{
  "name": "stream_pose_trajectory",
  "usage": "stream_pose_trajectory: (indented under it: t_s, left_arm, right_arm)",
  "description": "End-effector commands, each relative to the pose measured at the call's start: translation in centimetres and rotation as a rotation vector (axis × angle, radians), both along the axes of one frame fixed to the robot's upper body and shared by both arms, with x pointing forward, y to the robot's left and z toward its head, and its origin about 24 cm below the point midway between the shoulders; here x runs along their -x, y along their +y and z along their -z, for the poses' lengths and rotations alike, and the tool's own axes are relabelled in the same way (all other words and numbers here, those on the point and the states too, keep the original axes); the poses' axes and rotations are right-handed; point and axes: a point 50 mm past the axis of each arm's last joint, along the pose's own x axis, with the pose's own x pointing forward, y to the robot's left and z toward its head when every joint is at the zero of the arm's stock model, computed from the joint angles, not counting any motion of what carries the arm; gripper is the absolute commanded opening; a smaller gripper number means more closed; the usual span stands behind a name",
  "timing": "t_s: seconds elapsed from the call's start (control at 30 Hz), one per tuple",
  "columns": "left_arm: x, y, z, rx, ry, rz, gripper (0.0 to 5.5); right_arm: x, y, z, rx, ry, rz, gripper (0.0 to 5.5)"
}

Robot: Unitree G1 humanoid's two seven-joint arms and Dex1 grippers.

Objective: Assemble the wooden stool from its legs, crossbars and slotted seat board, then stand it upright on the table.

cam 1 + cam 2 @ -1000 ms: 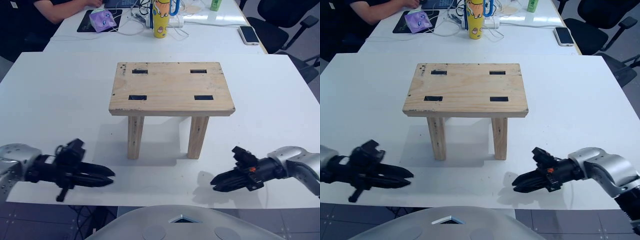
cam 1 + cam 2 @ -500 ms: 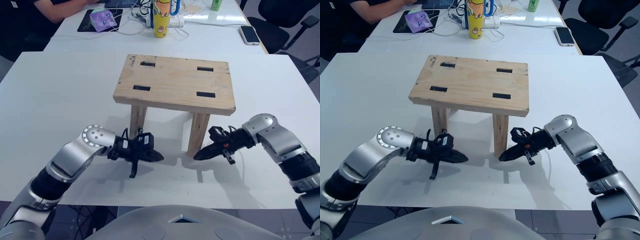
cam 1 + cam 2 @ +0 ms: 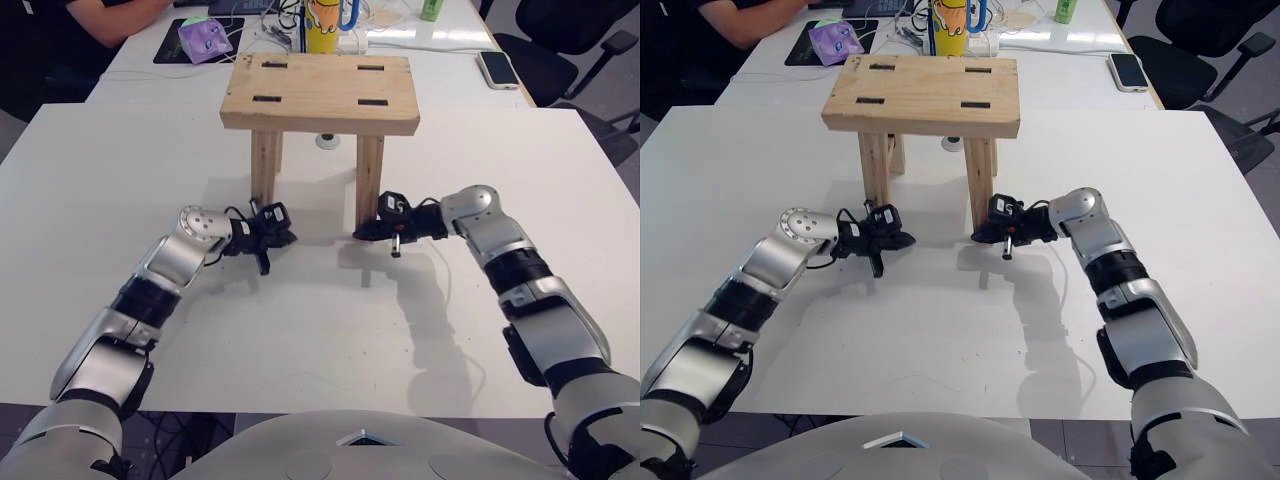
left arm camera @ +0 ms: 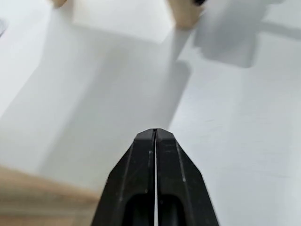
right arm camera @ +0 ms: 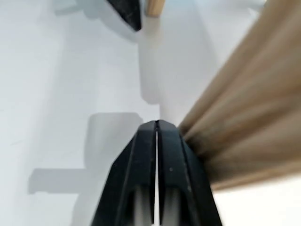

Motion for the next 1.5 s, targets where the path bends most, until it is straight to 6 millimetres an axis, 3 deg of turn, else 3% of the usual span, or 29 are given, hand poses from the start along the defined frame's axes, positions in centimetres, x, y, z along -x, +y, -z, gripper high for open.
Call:
stream_pose_trajectory:
  t_s: [0.03,0.17,0.33,0.4,0.47,0.57,0.63,0.7,0.77,0.83,0.87,0.93,1.0,1.2,1.37,1.5]
  left_arm:
    - [-4.5,0.6,-1.0,-0.072,-0.108,-0.088,0.03]
    - [-6.3,0.9,-1.2,-0.114,-0.165,-0.180,0.03]
    - [-7.6,1.3,-2.1,-0.139,-0.284,-0.328,0.03]
    - [-7.6,1.7,-2.1,-0.135,-0.319,-0.368,0.03]
    - [-7.4,1.5,-1.7,-0.086,-0.334,-0.368,0.03]
    - [-5.6,2.2,0.7,0.115,-0.289,-0.394,0.03]
    - [-3.6,3.2,2.8,0.187,-0.284,-0.418,0.03]
    - [-0.4,3.6,4.6,0.281,-0.301,-0.428,0.03]
    - [2.9,3.6,5.2,0.364,-0.348,-0.473,0.03]
    - [4.9,3.5,4.7,0.412,-0.404,-0.560,0.03]
    - [5.3,3.5,4.1,0.477,-0.432,-0.634,0.03]
    - [5.1,3.5,3.1,0.606,-0.447,-0.804,0.03]
    - [4.3,3.3,2.7,0.661,-0.448,-0.908,0.03]
    - [2.0,1.5,1.8,0.539,-0.574,-1.020,0.03]
    - [0.8,0.1,1.6,0.593,-0.571,-1.014,0.03]
    - [0.2,-0.6,0.7,0.641,-0.574,-0.917,0.03]
  right_arm:
    - [-2.9,2.1,-1.3,0.163,-0.213,0.006,0.00]
    - [-4.8,3.6,-2.6,0.287,-0.432,0.102,0.00]
    - [-6.5,4.1,-4.2,0.449,-0.810,0.211,0.00]
    - [-6.3,4.5,-3.8,0.415,-0.824,0.232,0.00]
    - [-5.5,4.9,-2.5,0.300,-0.711,0.255,0.00]
    - [-3.9,5.4,0.1,-0.110,-0.300,0.416,0.00]
    - [-2.8,4.9,1.4,-0.335,-0.108,0.490,0.00]
    - [-1.8,3.5,2.4,-0.531,0.001,0.610,0.00]
    - [-0.4,1.6,2.9,-0.764,0.080,0.805,0.00]
    - [1.3,0.2,3.5,-0.849,0.113,0.986,0.00]
    - [2.2,0.1,4.2,-0.806,0.147,1.045,0.00]
    - [3.8,0.9,4.7,-0.773,0.121,0.984,0.00]
    - [4.3,0.8,5.4,-0.734,0.128,1.049,0.00]
    - [2.3,-1.0,6.1,-0.542,0.125,1.382,0.00]
    - [0.0,-0.2,3.6,-0.437,-0.130,1.262,0.00]
    - [-0.6,0.5,3.0,-0.499,-0.159,1.264,0.00]
